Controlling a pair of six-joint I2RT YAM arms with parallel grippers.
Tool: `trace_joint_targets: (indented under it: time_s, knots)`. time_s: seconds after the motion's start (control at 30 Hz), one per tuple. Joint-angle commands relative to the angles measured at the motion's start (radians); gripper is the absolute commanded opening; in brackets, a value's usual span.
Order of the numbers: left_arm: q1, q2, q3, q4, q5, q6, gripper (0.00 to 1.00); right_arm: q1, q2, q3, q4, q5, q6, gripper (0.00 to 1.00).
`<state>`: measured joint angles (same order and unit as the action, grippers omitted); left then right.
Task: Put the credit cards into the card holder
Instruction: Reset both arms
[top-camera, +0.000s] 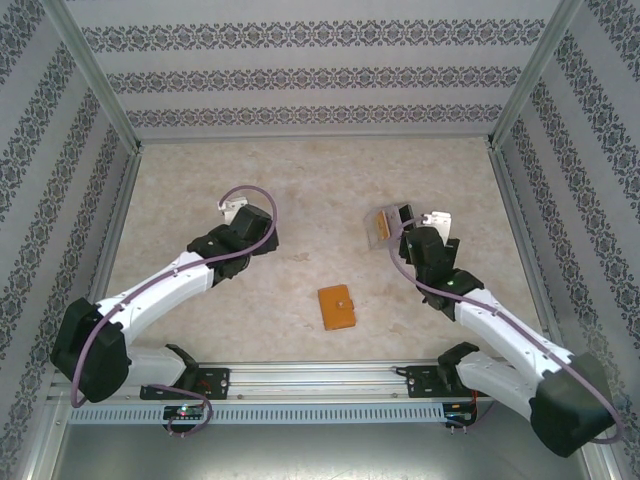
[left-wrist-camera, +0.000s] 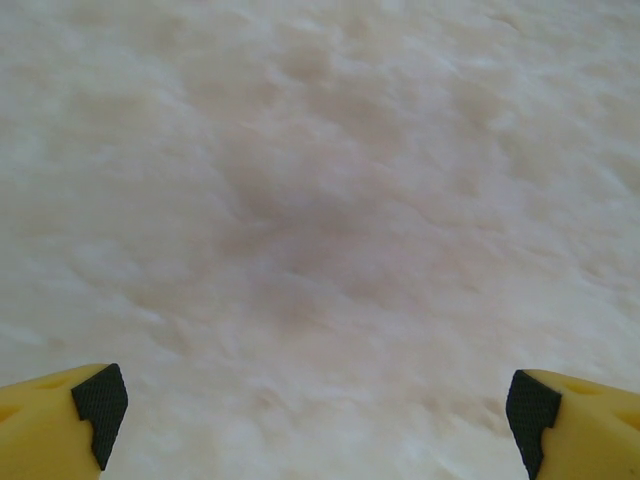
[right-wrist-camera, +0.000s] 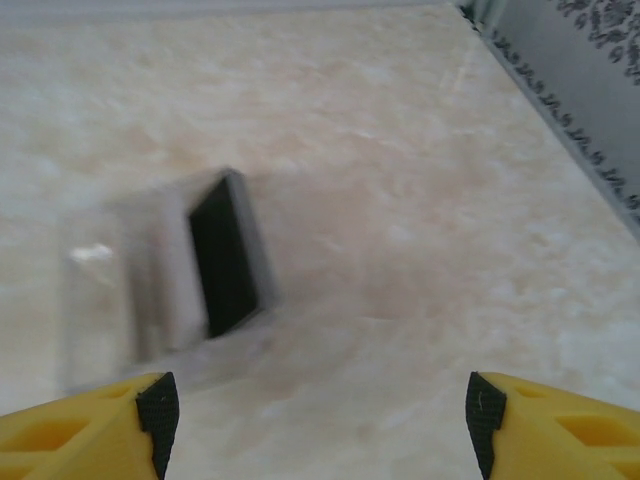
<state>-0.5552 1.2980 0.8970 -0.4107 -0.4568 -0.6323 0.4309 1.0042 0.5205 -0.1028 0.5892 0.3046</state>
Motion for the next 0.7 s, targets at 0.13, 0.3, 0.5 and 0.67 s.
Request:
trace_joint_targets:
  time_s: [0.13, 0.3, 0.5, 0.67]
  knots:
    - [0.203, -0.054, -0.099, 0.165, -0.217, 0.256, 0.99, -0.156, 0.095, -0.048, 0.365, -0.156, -0.272, 0.78]
    - [0.312, -0.078, -0.257, 0.517, -0.181, 0.487, 0.99, -0.254, 0.21, -0.171, 0.69, -0.279, -0.275, 0.78]
    - [0.396, 0.06, -0.308, 0.744, -0.08, 0.559, 0.99, -0.305, 0.22, -0.228, 0.815, -0.301, -0.284, 0.78]
    - [0.416, 0.208, -0.345, 0.982, 0.013, 0.631, 0.99, -0.366, 0.23, -0.26, 0.907, -0.393, -0.246, 0.78]
